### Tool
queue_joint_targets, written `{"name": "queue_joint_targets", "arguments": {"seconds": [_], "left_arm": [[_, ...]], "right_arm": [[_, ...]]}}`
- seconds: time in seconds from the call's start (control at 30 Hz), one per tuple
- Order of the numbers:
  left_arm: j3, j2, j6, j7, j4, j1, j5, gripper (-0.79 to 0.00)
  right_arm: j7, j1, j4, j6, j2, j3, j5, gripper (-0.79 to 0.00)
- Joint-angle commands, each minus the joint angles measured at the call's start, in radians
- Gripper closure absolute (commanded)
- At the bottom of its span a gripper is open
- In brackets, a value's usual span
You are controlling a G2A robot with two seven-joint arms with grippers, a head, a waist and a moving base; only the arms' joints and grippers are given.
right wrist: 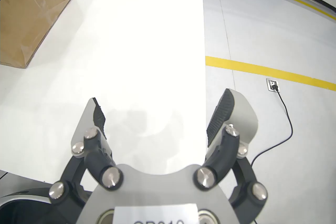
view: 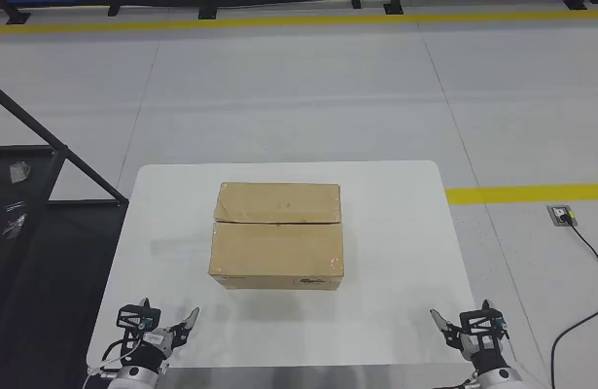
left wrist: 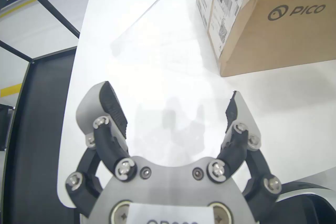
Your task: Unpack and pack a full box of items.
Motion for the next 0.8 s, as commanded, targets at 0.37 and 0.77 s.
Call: {"name": "queue_joint_targets", "arguments": {"seconds": [0.37,0.77], "left_arm": [[0.002,-0.001,-0.041,0.049,-0.003,-0.001,-0.025,-0.785],[-0.138,0.000,-0.217,0.141,0.032,-0.082,-0.320,-0.785]], "right_arm": [[-0.036,0.001,-0.024,-0.066,0.004,-0.017,-0.063,-0.785],[-0.080,0.184,-0.126,-0.367,0.002,-0.130,0.022,-0.785]]}}
